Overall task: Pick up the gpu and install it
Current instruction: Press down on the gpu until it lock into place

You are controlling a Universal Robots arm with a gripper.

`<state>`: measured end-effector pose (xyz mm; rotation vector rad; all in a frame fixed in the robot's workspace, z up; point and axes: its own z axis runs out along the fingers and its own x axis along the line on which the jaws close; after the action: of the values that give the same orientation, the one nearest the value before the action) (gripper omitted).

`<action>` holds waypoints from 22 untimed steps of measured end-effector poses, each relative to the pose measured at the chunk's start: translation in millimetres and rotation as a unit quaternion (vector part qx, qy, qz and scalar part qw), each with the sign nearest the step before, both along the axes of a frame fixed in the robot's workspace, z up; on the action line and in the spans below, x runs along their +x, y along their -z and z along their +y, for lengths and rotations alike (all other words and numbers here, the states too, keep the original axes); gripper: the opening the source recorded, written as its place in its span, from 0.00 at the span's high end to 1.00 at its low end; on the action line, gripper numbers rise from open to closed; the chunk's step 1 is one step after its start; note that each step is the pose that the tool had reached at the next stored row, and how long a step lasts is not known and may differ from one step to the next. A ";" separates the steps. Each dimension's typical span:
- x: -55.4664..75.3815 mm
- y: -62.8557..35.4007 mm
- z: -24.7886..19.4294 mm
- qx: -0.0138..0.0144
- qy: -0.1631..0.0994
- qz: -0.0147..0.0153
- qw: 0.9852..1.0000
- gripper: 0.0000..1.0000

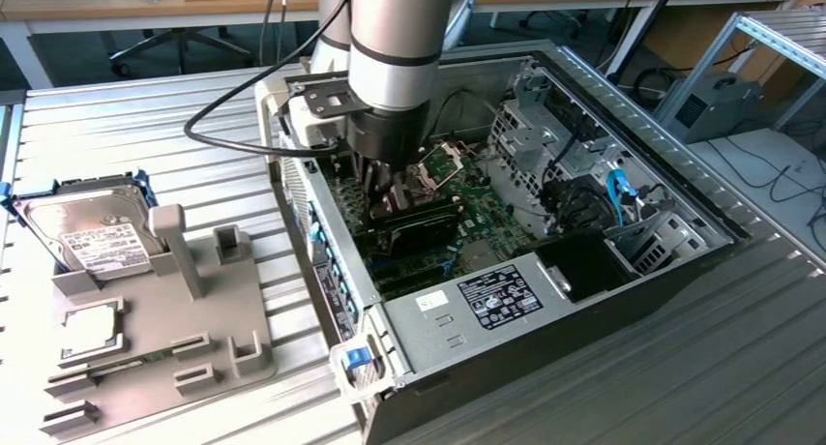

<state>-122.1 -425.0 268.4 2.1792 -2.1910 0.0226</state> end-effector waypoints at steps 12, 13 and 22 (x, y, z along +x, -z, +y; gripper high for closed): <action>-3.2 4.7 -2.3 -0.006 -0.001 0.000 1.000 0.88; -3.3 4.8 -2.5 -0.006 -0.001 0.000 1.000 0.88; -3.6 4.8 -4.0 -0.006 -0.001 0.000 1.000 0.88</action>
<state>-125.7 -429.1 263.5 2.1745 -2.1835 0.0356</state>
